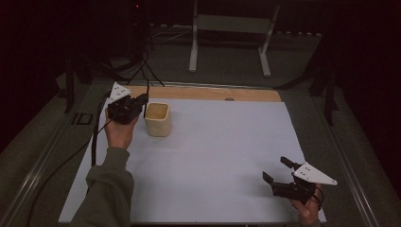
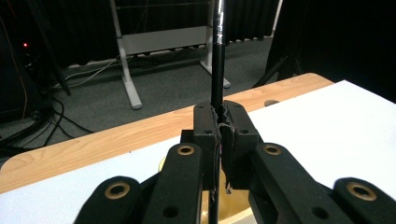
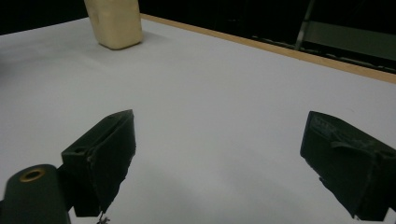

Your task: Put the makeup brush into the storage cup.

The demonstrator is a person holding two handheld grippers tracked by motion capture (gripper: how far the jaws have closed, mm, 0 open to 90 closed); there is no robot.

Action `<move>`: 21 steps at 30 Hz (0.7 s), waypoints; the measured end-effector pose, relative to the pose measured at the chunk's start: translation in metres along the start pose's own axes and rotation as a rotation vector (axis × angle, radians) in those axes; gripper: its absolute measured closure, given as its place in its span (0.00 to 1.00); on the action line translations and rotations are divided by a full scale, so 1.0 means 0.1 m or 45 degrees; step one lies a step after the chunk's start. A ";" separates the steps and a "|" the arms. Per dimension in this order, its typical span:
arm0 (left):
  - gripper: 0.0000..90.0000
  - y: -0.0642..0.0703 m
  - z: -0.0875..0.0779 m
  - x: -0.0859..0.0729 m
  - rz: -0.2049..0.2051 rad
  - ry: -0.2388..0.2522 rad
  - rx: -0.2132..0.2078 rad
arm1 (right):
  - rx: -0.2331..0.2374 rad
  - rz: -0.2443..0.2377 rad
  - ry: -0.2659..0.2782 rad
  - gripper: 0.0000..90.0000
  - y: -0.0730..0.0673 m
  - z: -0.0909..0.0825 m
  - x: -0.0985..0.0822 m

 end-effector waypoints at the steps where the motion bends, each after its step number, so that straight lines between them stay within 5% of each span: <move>1: 0.96 0.00 0.00 0.00 0.000 0.000 0.000 | 0.000 0.000 0.000 0.11 0.00 0.00 0.00; 21: 0.96 0.04 0.13 0.01 0.029 -0.013 -0.006 | -0.001 0.002 -0.002 0.11 0.00 0.00 0.00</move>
Point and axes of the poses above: each handheld gripper's, and its own axes: z roughly forward along the jaws, x roughly out of its top, y roughly to its right, the point moved 10 cm from there along z, roughly forward along the jaws, and after that the axes turned 1 degree about -x, right-handed, at the moved point
